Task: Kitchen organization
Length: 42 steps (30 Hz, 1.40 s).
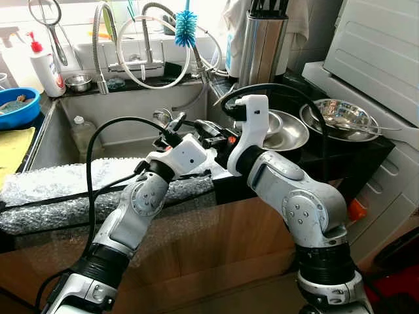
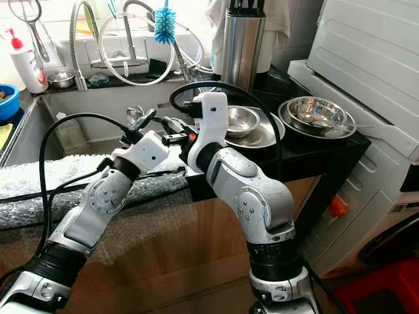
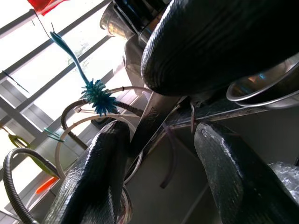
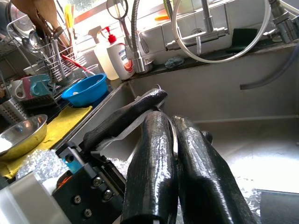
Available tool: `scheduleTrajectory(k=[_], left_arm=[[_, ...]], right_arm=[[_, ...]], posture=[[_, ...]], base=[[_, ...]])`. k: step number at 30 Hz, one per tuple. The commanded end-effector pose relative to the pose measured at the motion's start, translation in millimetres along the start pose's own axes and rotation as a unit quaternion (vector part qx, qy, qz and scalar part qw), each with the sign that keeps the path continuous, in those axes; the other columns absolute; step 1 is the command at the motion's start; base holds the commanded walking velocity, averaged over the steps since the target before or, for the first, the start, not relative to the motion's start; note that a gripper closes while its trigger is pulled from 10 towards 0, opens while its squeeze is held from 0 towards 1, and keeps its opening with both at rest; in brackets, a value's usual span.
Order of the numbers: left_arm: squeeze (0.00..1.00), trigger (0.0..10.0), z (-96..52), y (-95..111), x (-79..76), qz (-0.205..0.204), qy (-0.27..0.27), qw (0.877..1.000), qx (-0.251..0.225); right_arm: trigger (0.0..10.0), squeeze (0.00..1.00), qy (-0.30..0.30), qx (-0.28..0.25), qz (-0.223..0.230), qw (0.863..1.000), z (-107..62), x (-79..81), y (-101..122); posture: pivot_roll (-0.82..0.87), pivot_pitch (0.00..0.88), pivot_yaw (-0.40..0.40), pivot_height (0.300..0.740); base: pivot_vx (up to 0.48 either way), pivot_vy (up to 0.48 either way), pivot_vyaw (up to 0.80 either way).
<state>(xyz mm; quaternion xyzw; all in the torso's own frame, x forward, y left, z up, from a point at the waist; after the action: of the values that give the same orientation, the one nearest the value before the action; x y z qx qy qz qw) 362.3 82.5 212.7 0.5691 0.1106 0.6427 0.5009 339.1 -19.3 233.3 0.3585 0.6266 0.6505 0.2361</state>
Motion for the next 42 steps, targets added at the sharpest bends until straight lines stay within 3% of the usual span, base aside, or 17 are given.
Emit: scheduleTrajectory(k=[1,7,8,9,10,11,16,19,20,42], left_arm=[[0.0,10.0,2.1,-6.7,0.8,0.013,0.003,1.0,0.02],[0.0,10.0,1.4,-9.9,2.5,0.013,0.012,0.999,0.029],[0.0,8.5,1.5,-10.4,2.0,0.012,0.012,0.999,0.03],[0.0,8.5,1.5,-10.4,1.7,0.011,0.011,0.999,0.03],[0.0,3.6,1.5,-10.3,1.8,0.009,0.013,0.999,0.029],[0.0,1.7,1.5,-10.1,1.9,0.007,0.014,0.999,0.029],[0.0,0.9,1.9,-9.5,2.5,0.005,0.015,0.999,0.028],[0.0,0.9,1.8,-9.4,2.6,0.005,0.016,0.999,0.028],[0.0,0.0,1.5,-9.5,2.5,0.006,0.016,0.999,0.028],[0.0,0.0,-0.3,-11.5,-2.2,0.007,0.003,1.0,0.031]], right_arm=[[10.0,0.0,0.014,-0.017,-0.006,1.0,-2.0,8.5,9.8],[10.0,0.0,0.013,-0.015,-0.005,1.0,-1.8,8.3,8.6],[10.0,0.0,0.012,-0.015,-0.005,1.0,-2.1,7.7,8.4],[10.0,0.0,0.011,-0.015,-0.005,1.0,-2.4,7.3,8.3],[10.0,0.0,0.011,-0.015,-0.005,1.0,-2.4,7.0,8.0],[10.0,0.0,0.01,-0.014,-0.005,1.0,-2.5,6.5,7.6],[10.0,0.0,0.009,-0.014,-0.006,1.0,-2.2,6.2,8.0],[10.0,0.0,0.01,-0.014,-0.006,1.0,-2.2,6.4,8.0],[10.0,0.0,0.01,-0.014,-0.005,1.0,-2.2,6.3,8.0],[10.0,0.0,0.002,-0.012,-0.018,1.0,-1.6,4.0,5.7]], posture=[[-0.1,0.0,-0.028,0.74],[-0.11,0.0,-0.03,0.74],[-0.11,0.0,-0.031,0.74],[-0.11,0.0,-0.031,0.74],[-0.11,0.0,-0.031,0.74],[-0.11,0.0,-0.032,0.74],[-0.11,0.0,-0.033,0.74],[-0.11,0.0,-0.034,0.74],[-0.1,0.0,-0.034,0.74],[-0.1,0.0,-0.035,0.74]], base=[[0.0,0.0,0.0],[0.0,0.0,0.0],[0.0,0.0,0.0],[0.0,0.0,0.0],[0.0,0.0,0.0],[0.0,0.0,0.0],[0.0,0.0,0.0],[0.0,0.0,0.0],[0.0,0.0,0.0],[0.0,0.0,0.0]])
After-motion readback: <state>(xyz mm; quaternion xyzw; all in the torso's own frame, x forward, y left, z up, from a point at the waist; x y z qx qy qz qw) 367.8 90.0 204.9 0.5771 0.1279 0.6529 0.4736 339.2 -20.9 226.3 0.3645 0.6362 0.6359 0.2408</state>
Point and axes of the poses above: a point about 5 cm out from each wrist's last joint towards the gripper, its own z axis pointing out of the wrist towards the gripper, its own y axis along the axis of the wrist's last joint, x = y × z, the point moved 4 cm from there along z, pointing out of the wrist towards the gripper, and after that the axes turned 8 degrees about -z, right-handed, at the moved point
